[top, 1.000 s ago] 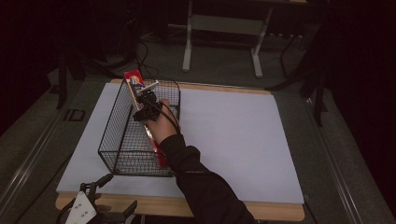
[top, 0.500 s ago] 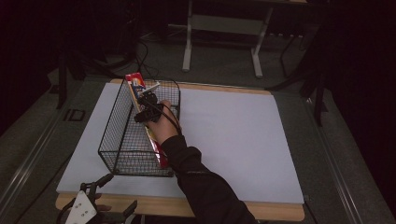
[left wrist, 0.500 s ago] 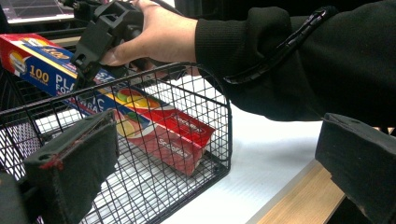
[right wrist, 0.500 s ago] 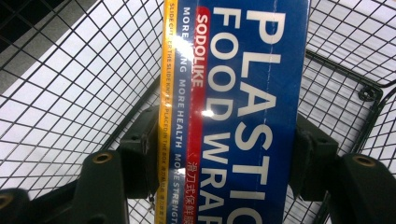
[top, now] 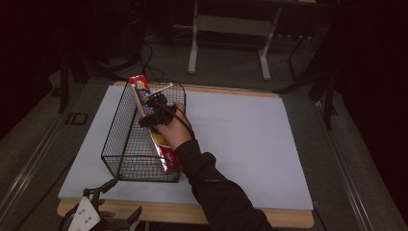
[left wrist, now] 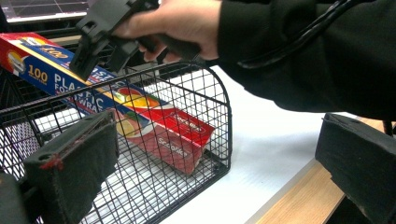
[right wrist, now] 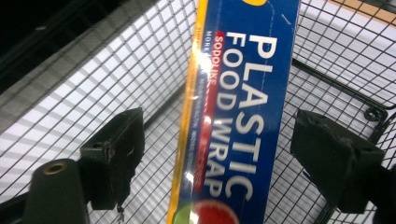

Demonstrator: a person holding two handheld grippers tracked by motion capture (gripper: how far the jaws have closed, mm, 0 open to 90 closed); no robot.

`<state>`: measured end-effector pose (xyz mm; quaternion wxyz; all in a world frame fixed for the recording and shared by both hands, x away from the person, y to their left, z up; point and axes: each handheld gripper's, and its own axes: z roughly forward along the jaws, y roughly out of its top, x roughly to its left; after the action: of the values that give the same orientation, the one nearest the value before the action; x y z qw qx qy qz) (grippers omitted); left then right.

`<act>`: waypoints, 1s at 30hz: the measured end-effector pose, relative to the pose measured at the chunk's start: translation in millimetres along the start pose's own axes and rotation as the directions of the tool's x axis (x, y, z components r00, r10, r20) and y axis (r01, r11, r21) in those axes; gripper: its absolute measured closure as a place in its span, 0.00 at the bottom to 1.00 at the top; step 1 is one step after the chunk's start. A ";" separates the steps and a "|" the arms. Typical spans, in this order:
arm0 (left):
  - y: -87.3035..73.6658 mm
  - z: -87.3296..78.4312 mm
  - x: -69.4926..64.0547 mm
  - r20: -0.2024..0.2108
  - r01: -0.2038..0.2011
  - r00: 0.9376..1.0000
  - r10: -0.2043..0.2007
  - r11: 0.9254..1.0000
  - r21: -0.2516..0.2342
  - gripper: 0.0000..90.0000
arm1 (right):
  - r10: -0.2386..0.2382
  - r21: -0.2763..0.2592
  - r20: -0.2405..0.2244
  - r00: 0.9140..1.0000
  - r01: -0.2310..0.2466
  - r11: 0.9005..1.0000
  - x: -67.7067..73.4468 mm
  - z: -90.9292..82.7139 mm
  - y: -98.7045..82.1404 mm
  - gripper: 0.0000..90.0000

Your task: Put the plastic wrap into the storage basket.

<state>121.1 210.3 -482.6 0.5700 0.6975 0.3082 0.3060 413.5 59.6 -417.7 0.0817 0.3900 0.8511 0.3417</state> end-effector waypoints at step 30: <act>0.3 3.1 -1.2 -0.007 -0.010 1.000 0.010 1.000 0.020 0.00 | -0.128 -0.119 -0.061 0.990 0.120 0.986 -53.4 -94.8 -73.5 0.14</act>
<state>122.8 207.5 -483.0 0.5603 0.7035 0.3099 0.3085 366.8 -61.9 -400.5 0.0958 0.3188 0.8551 0.3976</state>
